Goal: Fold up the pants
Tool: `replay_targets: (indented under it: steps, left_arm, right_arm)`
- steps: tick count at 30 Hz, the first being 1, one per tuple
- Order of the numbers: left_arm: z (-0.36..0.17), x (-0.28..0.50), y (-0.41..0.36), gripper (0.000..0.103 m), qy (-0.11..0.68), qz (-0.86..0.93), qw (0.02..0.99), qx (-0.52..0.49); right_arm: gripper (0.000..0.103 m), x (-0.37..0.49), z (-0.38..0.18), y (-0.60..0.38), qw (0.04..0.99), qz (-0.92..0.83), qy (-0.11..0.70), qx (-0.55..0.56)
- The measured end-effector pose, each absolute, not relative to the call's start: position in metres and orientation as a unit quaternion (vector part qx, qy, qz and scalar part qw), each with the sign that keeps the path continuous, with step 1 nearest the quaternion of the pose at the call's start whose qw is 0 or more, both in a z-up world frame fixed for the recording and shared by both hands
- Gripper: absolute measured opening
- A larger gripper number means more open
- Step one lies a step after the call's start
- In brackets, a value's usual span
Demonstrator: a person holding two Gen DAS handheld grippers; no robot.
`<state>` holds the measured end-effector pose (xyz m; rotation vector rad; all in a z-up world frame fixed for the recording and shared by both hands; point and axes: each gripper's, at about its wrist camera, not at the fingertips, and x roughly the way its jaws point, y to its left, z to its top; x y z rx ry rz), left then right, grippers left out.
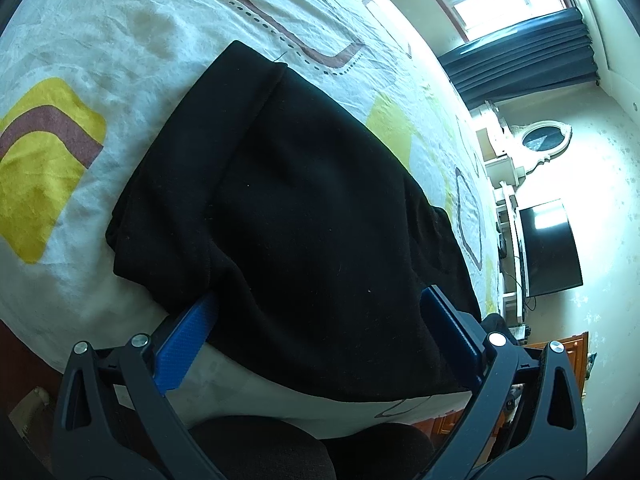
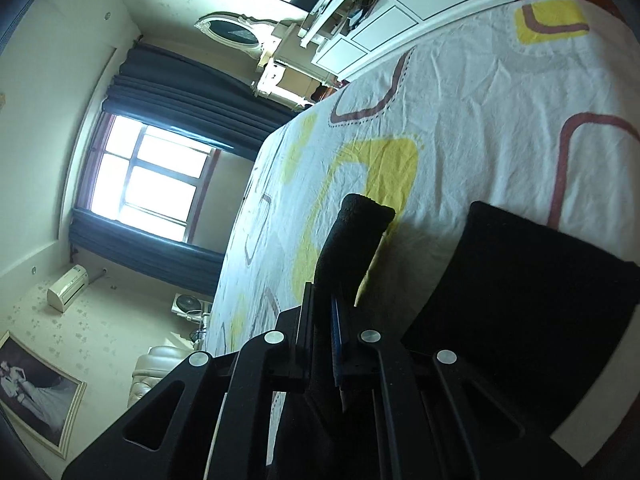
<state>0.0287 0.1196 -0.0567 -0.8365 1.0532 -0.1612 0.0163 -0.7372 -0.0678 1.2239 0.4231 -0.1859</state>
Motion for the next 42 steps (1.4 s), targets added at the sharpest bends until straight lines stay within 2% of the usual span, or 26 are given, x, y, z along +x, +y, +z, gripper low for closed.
replay_targets:
  steps: [4,11,14,15,18,20,23,28,31,34,37,38,39,40,42]
  left_arm:
    - [-0.058,0.029,0.123,0.1,0.485,-0.072,0.773,-0.402]
    - [-0.057,0.027,0.124,0.1,0.487,-0.077,0.769,-0.407]
    - [-0.057,0.027,0.125,0.1,0.487,-0.076,0.77,-0.405]
    - [-0.057,0.027,0.124,0.1,0.487,-0.075,0.771,-0.403]
    - [-0.056,0.026,0.12,0.1,0.488,-0.074,0.775,-0.395]
    - [-0.055,0.026,0.118,0.1,0.488,-0.073,0.777,-0.392]
    - [-0.055,0.026,0.117,0.1,0.488,-0.073,0.778,-0.389]
    - [-0.054,0.027,0.115,0.1,0.489,-0.072,0.778,-0.388]
    - [-0.055,0.028,0.114,0.1,0.489,-0.071,0.777,-0.389]
    - [-0.055,0.03,0.115,0.1,0.491,-0.073,0.778,-0.386]
    - [-0.056,0.03,0.115,0.1,0.491,-0.072,0.777,-0.388]
    - [-0.056,0.031,0.116,0.1,0.491,-0.072,0.777,-0.388]
    - [-0.056,0.031,0.115,0.1,0.491,-0.071,0.777,-0.388]
    - [-0.056,0.031,0.115,0.1,0.492,-0.07,0.777,-0.386]
    - [-0.056,0.032,0.114,0.1,0.493,-0.069,0.779,-0.382]
  right_arm:
    - [0.007,-0.019,-0.076,-0.746,0.788,-0.107,0.213,0.568]
    - [0.007,-0.041,-0.127,-0.746,0.752,-0.146,0.244,0.595]
    - [0.011,-0.039,-0.14,-0.746,0.738,-0.127,0.231,0.621]
    - [0.016,-0.034,-0.143,-0.747,0.736,-0.12,0.231,0.624]
    - [0.021,-0.023,-0.152,-0.751,0.725,-0.108,0.225,0.642]
    - [0.02,-0.023,-0.154,-0.753,0.721,-0.109,0.215,0.649]
    - [0.007,-0.027,-0.134,-0.752,0.753,-0.119,0.217,0.61]
    - [0.006,-0.059,-0.117,-0.764,0.758,-0.144,0.197,0.605]
    - [0.006,-0.065,-0.14,-0.774,0.743,-0.167,0.224,0.609]
    - [0.006,-0.07,-0.155,-0.776,0.724,-0.154,0.204,0.641]
    - [0.01,-0.079,-0.147,-0.773,0.722,-0.175,0.188,0.642]
    - [0.02,-0.083,-0.143,-0.771,0.722,-0.189,0.185,0.64]
    - [0.035,-0.089,-0.138,-0.769,0.722,-0.202,0.181,0.637]
    - [0.04,-0.093,-0.134,-0.765,0.723,-0.206,0.177,0.636]
    - [0.042,-0.097,-0.127,-0.75,0.726,-0.184,0.181,0.637]
